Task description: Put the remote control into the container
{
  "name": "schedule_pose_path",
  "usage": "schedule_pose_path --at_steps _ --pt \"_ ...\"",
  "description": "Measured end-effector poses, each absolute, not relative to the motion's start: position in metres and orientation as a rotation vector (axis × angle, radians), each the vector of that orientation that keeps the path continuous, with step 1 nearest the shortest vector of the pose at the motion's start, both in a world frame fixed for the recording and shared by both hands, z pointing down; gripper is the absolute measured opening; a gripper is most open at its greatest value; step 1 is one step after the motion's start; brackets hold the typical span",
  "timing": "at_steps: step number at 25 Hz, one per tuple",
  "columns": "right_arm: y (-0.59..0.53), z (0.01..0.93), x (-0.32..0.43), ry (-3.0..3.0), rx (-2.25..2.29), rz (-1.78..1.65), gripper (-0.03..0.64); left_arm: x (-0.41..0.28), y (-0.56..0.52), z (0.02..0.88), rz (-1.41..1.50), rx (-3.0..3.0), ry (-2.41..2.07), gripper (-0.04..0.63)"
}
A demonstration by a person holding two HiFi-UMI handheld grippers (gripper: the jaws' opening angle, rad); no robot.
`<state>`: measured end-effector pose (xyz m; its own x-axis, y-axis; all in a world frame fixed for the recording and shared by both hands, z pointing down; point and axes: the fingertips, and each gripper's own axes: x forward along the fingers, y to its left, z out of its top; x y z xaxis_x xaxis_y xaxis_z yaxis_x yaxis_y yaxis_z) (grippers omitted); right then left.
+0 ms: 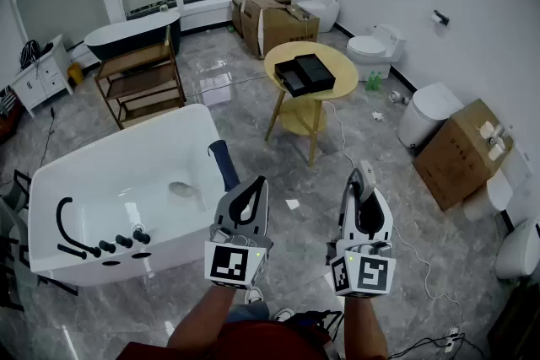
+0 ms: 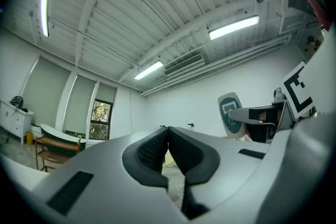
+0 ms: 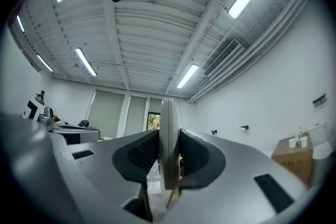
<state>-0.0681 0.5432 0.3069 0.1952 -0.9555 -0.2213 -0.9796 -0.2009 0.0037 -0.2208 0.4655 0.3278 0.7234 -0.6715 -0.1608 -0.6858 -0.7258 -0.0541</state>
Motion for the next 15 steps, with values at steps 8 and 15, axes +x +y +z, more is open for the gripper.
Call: schedule_pose_path --at_steps 8,15 --pt "0.516 0.308 -0.074 1.897 -2.315 0.264 0.126 -0.228 0.439 0.329 0.208 -2.814 1.109 0.015" --pt "0.484 0.311 -0.095 1.89 -2.293 0.239 0.126 -0.247 0.406 0.327 0.241 -2.819 1.103 0.015"
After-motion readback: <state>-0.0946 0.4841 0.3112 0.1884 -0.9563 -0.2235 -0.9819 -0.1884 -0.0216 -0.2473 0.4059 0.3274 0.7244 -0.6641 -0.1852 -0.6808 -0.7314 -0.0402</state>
